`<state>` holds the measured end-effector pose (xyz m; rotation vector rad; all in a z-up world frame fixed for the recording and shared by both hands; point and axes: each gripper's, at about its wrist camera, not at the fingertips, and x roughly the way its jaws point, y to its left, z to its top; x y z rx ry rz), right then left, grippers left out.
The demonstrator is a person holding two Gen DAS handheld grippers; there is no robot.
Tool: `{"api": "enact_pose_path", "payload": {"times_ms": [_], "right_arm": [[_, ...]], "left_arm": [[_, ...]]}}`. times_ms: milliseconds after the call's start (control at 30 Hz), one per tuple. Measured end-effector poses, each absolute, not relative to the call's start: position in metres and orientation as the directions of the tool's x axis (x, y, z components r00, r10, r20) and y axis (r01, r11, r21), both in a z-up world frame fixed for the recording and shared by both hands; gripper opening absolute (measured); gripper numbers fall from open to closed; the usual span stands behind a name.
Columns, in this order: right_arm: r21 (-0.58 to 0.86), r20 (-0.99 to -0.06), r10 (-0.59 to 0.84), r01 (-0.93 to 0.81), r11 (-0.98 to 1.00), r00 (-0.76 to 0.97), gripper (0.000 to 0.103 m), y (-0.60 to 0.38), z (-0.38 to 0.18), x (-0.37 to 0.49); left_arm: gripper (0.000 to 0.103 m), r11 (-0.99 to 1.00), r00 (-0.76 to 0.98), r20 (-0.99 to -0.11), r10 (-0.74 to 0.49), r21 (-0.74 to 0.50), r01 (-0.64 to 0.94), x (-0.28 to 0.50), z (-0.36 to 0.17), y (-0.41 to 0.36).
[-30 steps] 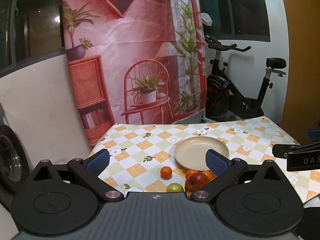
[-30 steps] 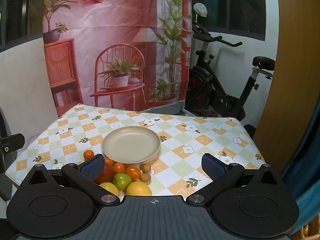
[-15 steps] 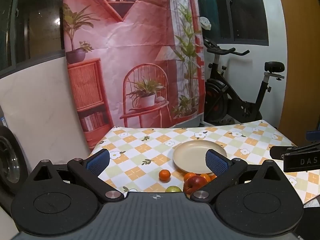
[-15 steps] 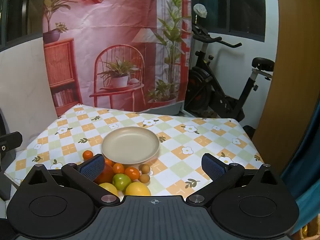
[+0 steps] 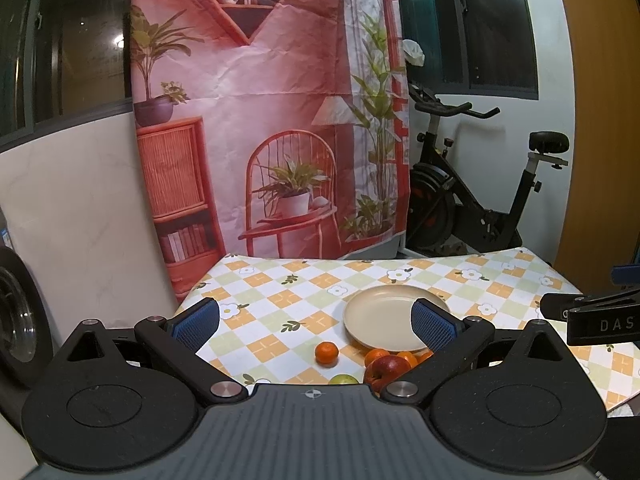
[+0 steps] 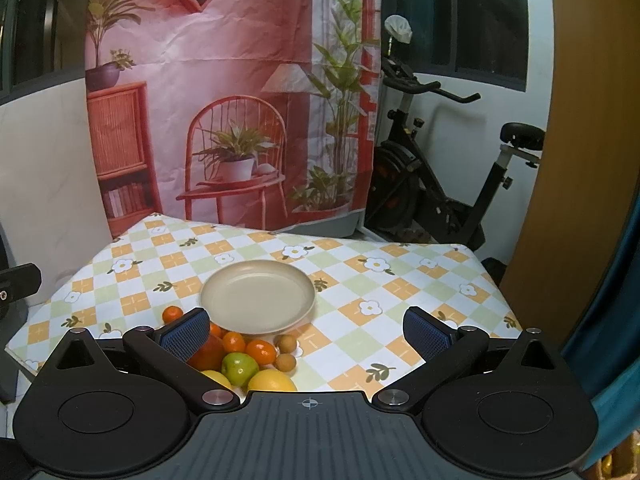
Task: Organize fruits
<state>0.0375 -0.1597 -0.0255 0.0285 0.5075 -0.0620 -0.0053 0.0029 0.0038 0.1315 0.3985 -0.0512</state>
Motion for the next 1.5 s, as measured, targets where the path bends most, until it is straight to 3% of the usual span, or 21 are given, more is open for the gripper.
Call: {"api": "enact_pose_path", "payload": {"times_ms": [1500], "right_arm": [[0.008, -0.482, -0.055, 0.068, 0.998, 0.874, 0.103, -0.1593, -0.0249, 0.0352]], "left_arm": [[0.103, 0.993, 0.924, -0.38, -0.048, 0.081, 0.085, -0.0062, 0.0026, 0.0059]]}}
